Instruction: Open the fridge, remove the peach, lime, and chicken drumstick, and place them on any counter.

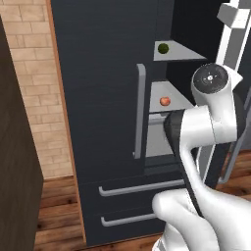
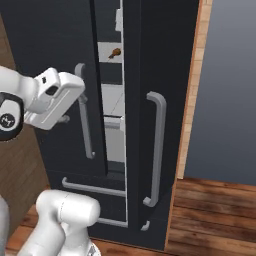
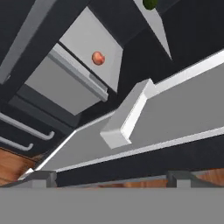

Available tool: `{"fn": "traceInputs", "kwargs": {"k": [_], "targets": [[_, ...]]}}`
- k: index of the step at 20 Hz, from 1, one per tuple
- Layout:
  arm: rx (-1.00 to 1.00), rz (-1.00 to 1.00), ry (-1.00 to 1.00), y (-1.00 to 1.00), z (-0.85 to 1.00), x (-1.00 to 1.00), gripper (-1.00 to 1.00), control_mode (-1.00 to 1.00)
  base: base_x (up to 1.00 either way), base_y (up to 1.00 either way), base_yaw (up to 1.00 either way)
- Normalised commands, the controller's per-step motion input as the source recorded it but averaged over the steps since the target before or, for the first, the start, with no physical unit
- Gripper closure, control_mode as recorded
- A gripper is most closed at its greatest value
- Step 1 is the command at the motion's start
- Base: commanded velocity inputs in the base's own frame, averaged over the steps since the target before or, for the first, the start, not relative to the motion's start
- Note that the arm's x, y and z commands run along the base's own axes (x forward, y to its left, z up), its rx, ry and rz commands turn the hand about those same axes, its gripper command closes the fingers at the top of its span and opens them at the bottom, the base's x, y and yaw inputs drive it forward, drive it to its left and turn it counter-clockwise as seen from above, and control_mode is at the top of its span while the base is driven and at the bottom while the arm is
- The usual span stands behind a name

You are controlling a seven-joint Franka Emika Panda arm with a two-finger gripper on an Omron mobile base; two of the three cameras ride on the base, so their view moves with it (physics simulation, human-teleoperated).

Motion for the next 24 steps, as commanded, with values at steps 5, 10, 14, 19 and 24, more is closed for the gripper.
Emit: {"fn": "traceInputs", "kwargs": {"k": [5, 10, 14, 19, 24], "targets": [[0.00, -0.15, 0.14, -0.42, 0.00, 0.97, -1.00, -1.00, 0.00, 0.00, 0.00], [0.00, -0.07, 0.02, -0.68, 0.00, 0.39, -1.00, -1.00, 0.00, 0.00, 0.00], [0.00, -0.03, 0.01, -0.58, 0.00, 0.28, -1.00, -1.00, 0.00, 0.00, 0.00], [-0.02, -0.13, 0.02, -0.87, 0.00, 0.07, -1.00, -1.00, 0.00, 0.00, 0.00], [-0.01, -0.16, 0.00, -1.00, 0.00, -0.18, -1.00, -1.00, 0.00, 0.00, 0.00]]}}
